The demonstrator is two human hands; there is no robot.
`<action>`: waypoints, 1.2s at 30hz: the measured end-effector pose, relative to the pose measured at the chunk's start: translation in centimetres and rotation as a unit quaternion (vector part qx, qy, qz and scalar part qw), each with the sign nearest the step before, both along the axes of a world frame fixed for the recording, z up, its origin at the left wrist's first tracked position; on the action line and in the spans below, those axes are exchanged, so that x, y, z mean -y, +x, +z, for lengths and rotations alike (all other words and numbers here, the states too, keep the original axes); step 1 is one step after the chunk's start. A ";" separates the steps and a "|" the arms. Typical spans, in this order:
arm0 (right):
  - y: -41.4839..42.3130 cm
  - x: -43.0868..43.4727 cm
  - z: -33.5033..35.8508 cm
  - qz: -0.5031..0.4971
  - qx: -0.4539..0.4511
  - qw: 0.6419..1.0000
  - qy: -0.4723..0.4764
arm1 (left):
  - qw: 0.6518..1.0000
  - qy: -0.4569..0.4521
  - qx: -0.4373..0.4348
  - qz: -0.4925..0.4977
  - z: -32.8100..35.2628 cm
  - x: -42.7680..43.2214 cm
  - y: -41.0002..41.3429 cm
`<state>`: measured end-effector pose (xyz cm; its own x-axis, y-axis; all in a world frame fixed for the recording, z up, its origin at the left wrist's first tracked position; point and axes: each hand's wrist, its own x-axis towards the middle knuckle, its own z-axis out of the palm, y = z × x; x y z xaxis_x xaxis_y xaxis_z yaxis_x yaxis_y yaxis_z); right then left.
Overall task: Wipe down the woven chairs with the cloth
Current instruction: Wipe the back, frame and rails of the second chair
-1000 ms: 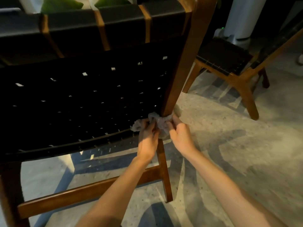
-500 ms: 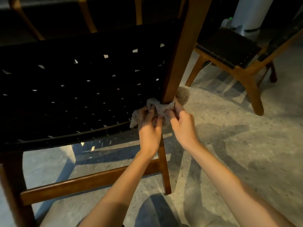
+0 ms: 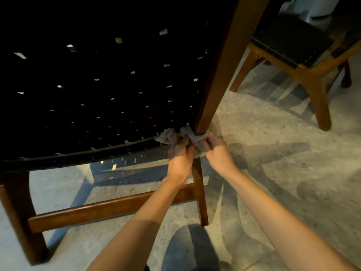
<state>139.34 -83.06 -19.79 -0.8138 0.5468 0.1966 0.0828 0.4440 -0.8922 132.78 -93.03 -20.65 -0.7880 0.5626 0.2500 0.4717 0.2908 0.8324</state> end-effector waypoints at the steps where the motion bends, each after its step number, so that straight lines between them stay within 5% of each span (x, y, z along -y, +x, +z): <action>1: 0.0 0.0 -0.1 -0.005 0.010 1.000 0.001 | 1.000 -0.009 -0.002 0.003 0.1 0.0 -0.1; 10: 2.2 -0.3 -1.0 -0.065 0.150 0.984 0.069 | 0.998 -0.056 -0.027 0.010 -2.0 2.9 1.7; 13: 3.2 0.7 -2.2 -0.081 0.165 0.979 0.091 | 0.997 -0.061 0.028 0.036 -4.1 3.4 2.7; 24: -2.6 0.0 -5.4 -0.079 0.158 0.984 0.004 | 0.980 -0.035 0.196 -0.006 -4.7 -1.7 -1.3; 29: -3.1 -0.9 -6.5 -0.061 0.169 0.984 0.002 | 0.969 -0.143 0.198 0.031 -5.9 -2.3 -2.1; 36: -0.8 -0.3 -9.0 -0.038 0.196 0.978 -0.051 | 0.956 -0.176 0.234 0.019 -9.0 -0.7 -0.8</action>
<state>138.51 -82.73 -28.77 -0.7715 0.6097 -0.1819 0.4572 0.3325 -0.8249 131.93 -92.36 -29.70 -0.7885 0.5161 -0.3344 0.0561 0.6019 0.7966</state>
